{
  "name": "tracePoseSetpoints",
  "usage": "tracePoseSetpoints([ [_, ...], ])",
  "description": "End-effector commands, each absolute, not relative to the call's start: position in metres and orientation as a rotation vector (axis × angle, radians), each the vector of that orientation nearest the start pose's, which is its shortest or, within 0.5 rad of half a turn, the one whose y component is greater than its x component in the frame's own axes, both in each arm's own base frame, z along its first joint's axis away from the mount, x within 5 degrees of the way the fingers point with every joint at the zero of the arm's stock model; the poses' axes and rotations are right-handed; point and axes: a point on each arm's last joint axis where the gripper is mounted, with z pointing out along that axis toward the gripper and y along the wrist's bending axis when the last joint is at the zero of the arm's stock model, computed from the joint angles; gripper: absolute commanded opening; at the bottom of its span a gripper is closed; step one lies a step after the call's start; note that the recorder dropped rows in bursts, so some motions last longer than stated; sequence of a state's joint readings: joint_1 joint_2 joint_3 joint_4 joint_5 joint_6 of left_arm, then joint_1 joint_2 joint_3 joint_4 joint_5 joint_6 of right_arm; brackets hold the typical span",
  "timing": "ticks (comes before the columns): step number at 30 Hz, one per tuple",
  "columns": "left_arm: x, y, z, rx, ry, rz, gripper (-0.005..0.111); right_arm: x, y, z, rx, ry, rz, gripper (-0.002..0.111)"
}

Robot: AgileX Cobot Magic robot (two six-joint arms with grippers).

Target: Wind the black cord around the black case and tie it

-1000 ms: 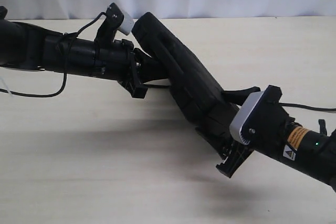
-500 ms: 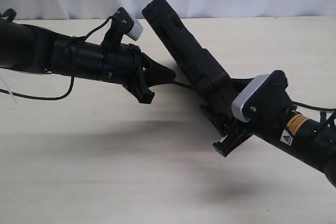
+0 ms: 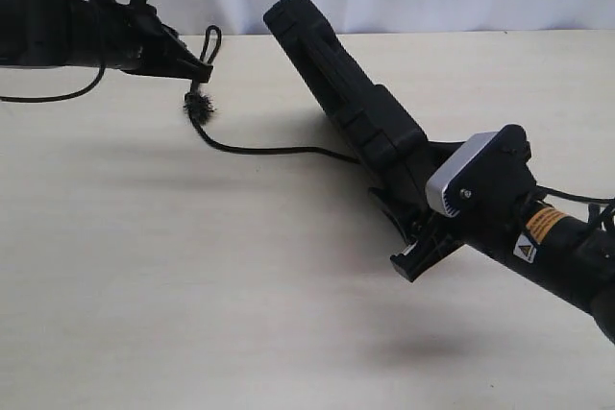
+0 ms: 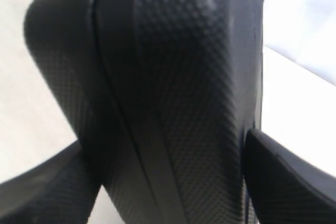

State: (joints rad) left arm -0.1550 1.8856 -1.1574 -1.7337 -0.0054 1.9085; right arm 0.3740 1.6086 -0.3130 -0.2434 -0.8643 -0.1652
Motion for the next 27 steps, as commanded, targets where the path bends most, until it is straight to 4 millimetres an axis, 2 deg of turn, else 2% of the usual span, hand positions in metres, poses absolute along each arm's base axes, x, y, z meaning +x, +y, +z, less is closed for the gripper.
tracePoseSetpoints([
  [1,0.426,-0.053,0.18,0.22,2.225,0.158,0.029,0.219,0.102,0.142,-0.744,1.83,0.21,0.005],
  [4,0.432,-0.052,0.172,0.25,2.236,0.206,0.029,0.219,0.102,0.142,-0.744,1.83,0.21,0.005],
  [7,0.435,-0.069,0.171,0.425,2.181,0.017,0.027,0.219,0.102,0.142,-0.744,1.83,0.21,0.005],
  [10,0.432,-0.089,0.176,0.527,2.102,-0.248,0.013,0.219,0.102,0.142,-0.744,1.83,0.21,0.005],
  [13,0.429,-0.093,0.176,0.552,2.119,-0.314,0.005,0.219,0.102,0.141,-0.745,1.832,0.21,0.005],
  [18,0.412,-0.099,0.175,0.988,2.296,-0.472,0.003,0.219,0.102,0.141,-0.745,1.832,0.21,0.005],
  [20,0.416,-0.091,0.177,0.958,2.447,-0.365,0.003,0.219,0.102,0.141,-0.747,1.831,0.21,0.005],
  [21,0.421,-0.084,0.178,0.878,2.513,-0.254,0.003,0.219,0.102,0.141,-0.747,1.831,0.21,0.005],
  [23,0.432,-0.07,0.182,0.586,2.585,-0.11,0.004,0.219,0.102,0.141,-0.749,1.836,0.209,0.005],
  [25,0.442,-0.057,0.179,0.37,2.56,-0.025,0.004,0.219,0.102,0.141,-0.749,1.836,0.209,0.005],
  [27,0.448,-0.049,0.171,0.282,2.537,-0.017,0.004,0.219,0.102,0.141,-0.749,1.836,0.209,0.005],
])
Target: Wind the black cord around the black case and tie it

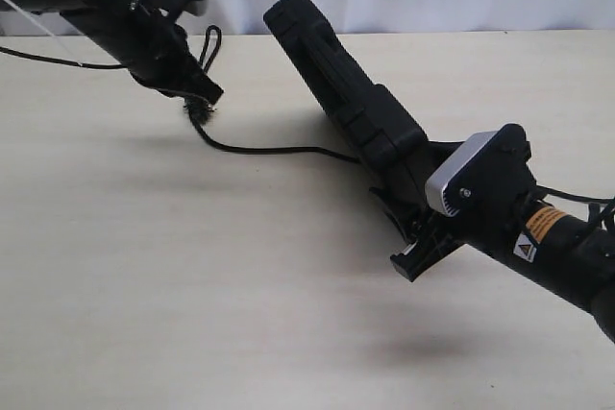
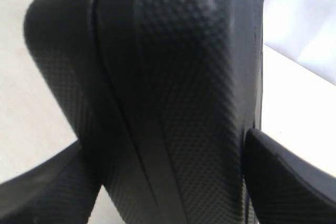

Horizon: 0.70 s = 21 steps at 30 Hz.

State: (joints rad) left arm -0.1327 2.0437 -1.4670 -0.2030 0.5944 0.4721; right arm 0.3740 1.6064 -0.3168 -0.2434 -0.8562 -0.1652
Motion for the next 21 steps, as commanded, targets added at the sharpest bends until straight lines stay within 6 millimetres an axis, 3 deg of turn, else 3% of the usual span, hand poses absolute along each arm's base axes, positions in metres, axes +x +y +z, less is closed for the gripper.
tracePoseSetpoints([
  [1,0.451,-0.047,0.164,0.269,2.531,-0.019,0.004,0.219,0.102,0.141,-0.749,1.836,0.209,0.005],
  [4,0.46,-0.045,0.138,0.256,2.517,-0.013,0.004,0.219,0.102,0.141,-0.749,1.836,0.209,0.005],
  [7,0.469,-0.045,0.122,0.222,2.477,-0.021,0.016,0.219,0.102,0.141,-0.749,1.836,0.209,0.005],
  [13,0.494,-0.049,0.123,0.054,2.491,-0.096,0.045,0.219,0.102,0.141,-0.749,1.836,0.209,0.005],
  [21,0.512,-0.052,0.093,0.066,2.669,-0.097,0.047,0.219,0.102,0.141,-0.749,1.836,0.209,0.005],
])
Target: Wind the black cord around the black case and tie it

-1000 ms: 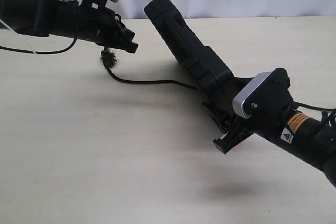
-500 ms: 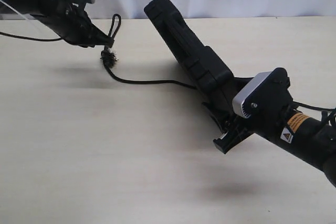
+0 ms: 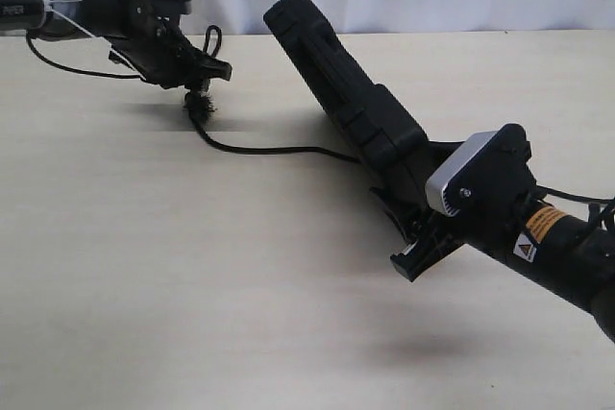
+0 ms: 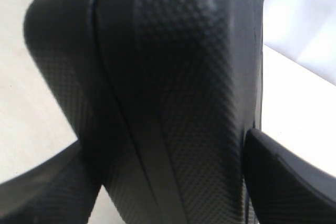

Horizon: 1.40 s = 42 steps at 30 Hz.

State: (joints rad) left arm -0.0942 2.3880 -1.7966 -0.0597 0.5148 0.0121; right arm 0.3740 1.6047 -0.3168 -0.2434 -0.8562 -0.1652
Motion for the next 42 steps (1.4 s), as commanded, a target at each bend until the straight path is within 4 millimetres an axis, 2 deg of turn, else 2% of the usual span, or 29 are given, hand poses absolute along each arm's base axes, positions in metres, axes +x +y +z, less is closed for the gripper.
tracePoseSetpoints([
  [1,0.514,-0.052,0.09,0.067,2.674,-0.097,0.047,0.219,0.102,0.141,-0.749,1.836,0.209,0.005],
  [6,0.519,-0.052,0.091,0.064,2.628,-0.098,0.044,0.219,0.102,0.141,-0.749,1.836,0.209,0.005],
  [9,0.516,-0.052,0.089,0.094,2.666,-0.089,0.016,0.219,0.102,0.141,-0.749,1.836,0.209,0.005],
  [10,0.515,-0.052,0.089,0.149,2.683,-0.077,0.001,0.219,0.102,0.141,-0.749,1.836,0.209,0.005],
  [12,0.512,-0.051,0.092,0.223,2.704,-0.053,0.0,0.22,0.101,0.141,-0.733,1.841,0.206,0.005],
  [17,0.502,-0.051,0.122,0.325,2.654,-0.046,0.0,0.22,0.1,0.139,-0.723,1.866,0.198,0.005],
  [19,0.489,-0.051,0.132,0.339,2.562,-0.053,0.0,0.219,0.099,0.139,-0.724,1.87,0.197,0.005],
  [21,0.468,-0.05,0.132,0.352,2.469,-0.044,0.0,0.219,0.099,0.139,-0.724,1.87,0.197,0.005],
  [26,0.399,-0.037,0.148,0.32,2.194,0.115,0.0,0.221,0.098,0.14,-0.679,1.87,0.19,0.005],
  [28,0.374,-0.04,0.151,0.386,2.1,0.157,0.0,0.222,0.096,0.141,-0.644,1.877,0.183,0.005],
  [30,0.351,-0.051,0.152,0.479,2.0,0.089,0.0,0.223,0.095,0.141,-0.621,1.881,0.176,0.005],
  [33,0.315,-0.074,0.149,0.687,1.817,-0.144,0.0,0.223,0.095,0.141,-0.621,1.883,0.175,0.005],
  [36,0.298,-0.083,0.147,0.813,1.701,-0.245,0.0,0.223,0.095,0.141,-0.624,1.882,0.176,0.005],
  [39,0.296,-0.082,0.144,0.8,1.736,-0.257,0.0,0.223,0.095,0.141,-0.625,1.886,0.175,0.005],
  [42,0.292,-0.085,0.142,0.886,1.725,-0.271,0.0,0.223,0.095,0.141,-0.625,1.886,0.175,0.005],
])
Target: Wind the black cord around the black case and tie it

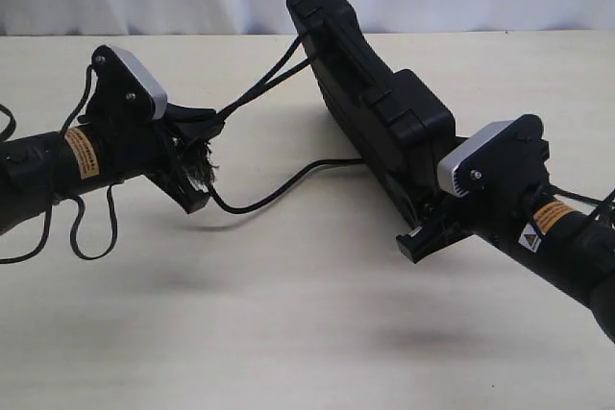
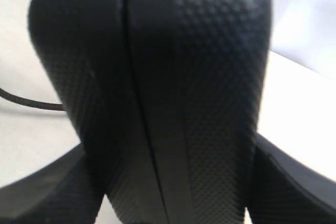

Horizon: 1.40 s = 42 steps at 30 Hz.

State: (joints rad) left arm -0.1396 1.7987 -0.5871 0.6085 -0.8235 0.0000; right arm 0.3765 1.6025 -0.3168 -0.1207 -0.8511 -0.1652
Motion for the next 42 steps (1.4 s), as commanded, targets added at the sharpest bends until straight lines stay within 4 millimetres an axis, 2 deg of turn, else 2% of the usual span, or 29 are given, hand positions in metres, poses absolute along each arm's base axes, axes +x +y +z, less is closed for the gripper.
tracePoseSetpoints([
  [1,0.29,-0.087,0.141,0.928,1.714,-0.279,0.0,0.223,0.095,0.141,-0.625,1.886,0.175,0.005],
  [9,0.288,-0.091,0.139,0.953,1.754,-0.358,0.0,0.223,0.095,0.141,-0.624,1.882,0.176,0.005],
  [14,0.299,-0.096,0.145,0.967,1.884,-0.484,0.0,0.223,0.095,0.141,-0.65,1.873,0.16,0.005],
  [18,0.31,-0.1,0.155,0.916,1.942,-0.581,0.0,0.223,0.095,0.141,-0.655,1.871,0.156,0.005],
  [23,0.314,-0.112,0.17,0.89,1.883,-0.723,0.0,0.222,0.095,0.14,-0.707,1.862,0.121,0.005],
  [31,0.318,-0.148,0.185,0.988,1.817,-0.695,0.0,0.219,0.098,0.137,-0.823,1.859,0.117,0.005],
  [34,0.324,-0.147,0.182,0.97,1.839,-0.594,0.0,0.217,0.097,0.133,-0.873,1.88,0.096,0.005],
  [39,0.331,-0.149,0.175,0.932,1.773,-0.575,0.0,0.212,0.102,0.13,-1.005,1.863,0.123,0.005],
  [42,0.333,-0.151,0.172,0.941,1.727,-0.579,0.0,0.212,0.101,0.129,-0.97,1.9,0.14,0.007],
])
